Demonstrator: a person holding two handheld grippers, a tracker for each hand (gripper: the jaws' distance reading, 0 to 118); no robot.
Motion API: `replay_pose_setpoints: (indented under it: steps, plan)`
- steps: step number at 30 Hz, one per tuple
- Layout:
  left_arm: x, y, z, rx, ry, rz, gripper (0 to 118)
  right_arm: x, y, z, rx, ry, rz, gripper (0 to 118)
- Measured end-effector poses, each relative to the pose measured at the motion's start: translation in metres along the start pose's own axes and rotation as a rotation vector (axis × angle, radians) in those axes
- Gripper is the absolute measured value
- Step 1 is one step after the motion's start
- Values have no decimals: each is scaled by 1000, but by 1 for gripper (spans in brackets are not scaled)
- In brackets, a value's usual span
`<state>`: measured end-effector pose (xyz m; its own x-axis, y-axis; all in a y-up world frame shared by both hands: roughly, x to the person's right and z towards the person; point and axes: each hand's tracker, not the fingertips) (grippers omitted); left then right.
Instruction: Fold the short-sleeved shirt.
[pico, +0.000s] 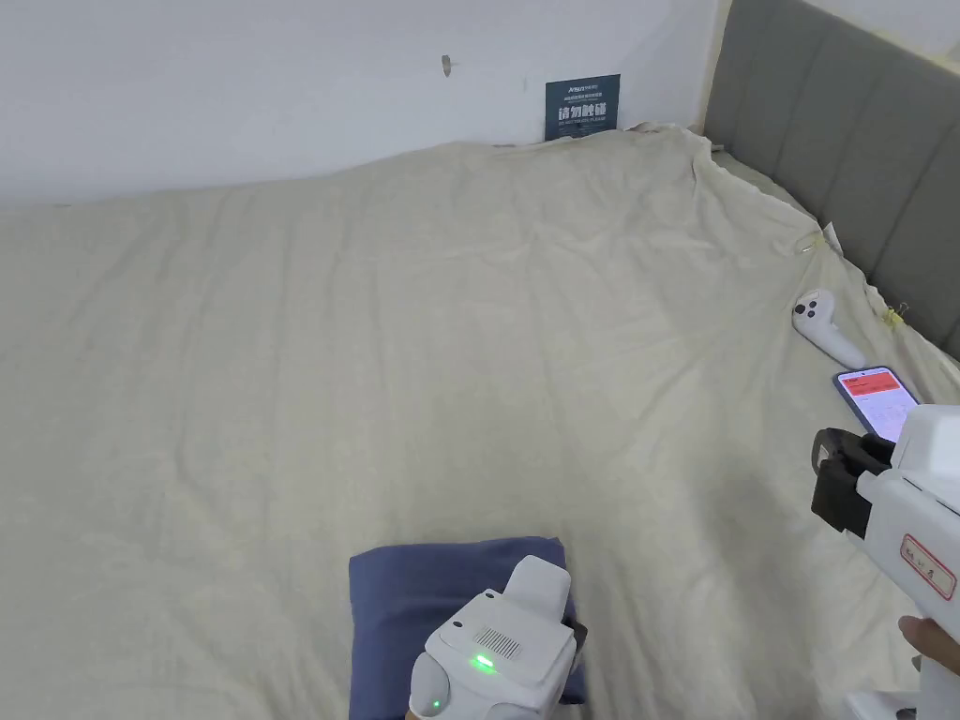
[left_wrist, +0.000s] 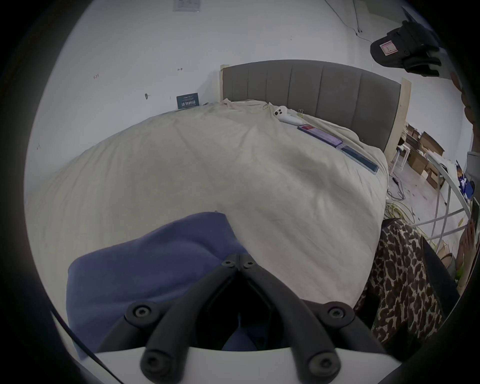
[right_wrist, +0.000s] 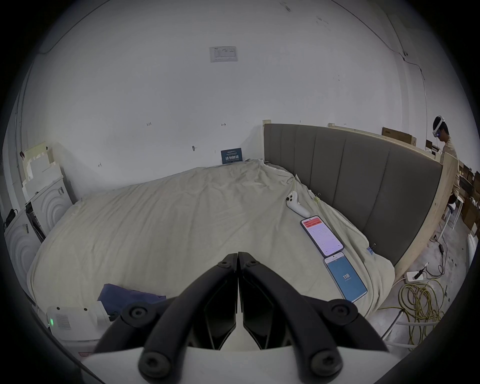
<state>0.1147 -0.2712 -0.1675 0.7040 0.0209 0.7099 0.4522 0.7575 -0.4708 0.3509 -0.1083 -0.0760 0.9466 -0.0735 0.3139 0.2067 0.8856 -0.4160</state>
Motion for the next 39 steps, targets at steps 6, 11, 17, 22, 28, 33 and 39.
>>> replay_pose_setpoints:
  steps: [6, 11, 17, 22, 28, 33, 39]
  plan:
    - [-16, 29, 42, 131, 1, 25, 0, -11, 8, 9, 43, 24, 16, 0]
    - [-43, 64, 93, 266, 50, 9, 0, -25, 19, 20, 104, 48, 28, 0]
    - [-80, 94, 148, 420, 156, 36, 0, -44, 33, 30, 178, 74, 48, 0]
    - [-110, 104, 181, 516, 270, 74, 0, -62, 41, 35, 238, 86, 71, 0]
    - [-140, 97, 205, 573, 418, 104, 0, -82, 47, 37, 292, 117, 78, 0]
    - [-162, 84, 222, 610, 519, 150, 0, -92, 47, 30, 334, 129, 97, 0]
    - [-181, 68, 239, 630, 599, 209, 0, -107, 40, 26, 382, 112, 163, 0]
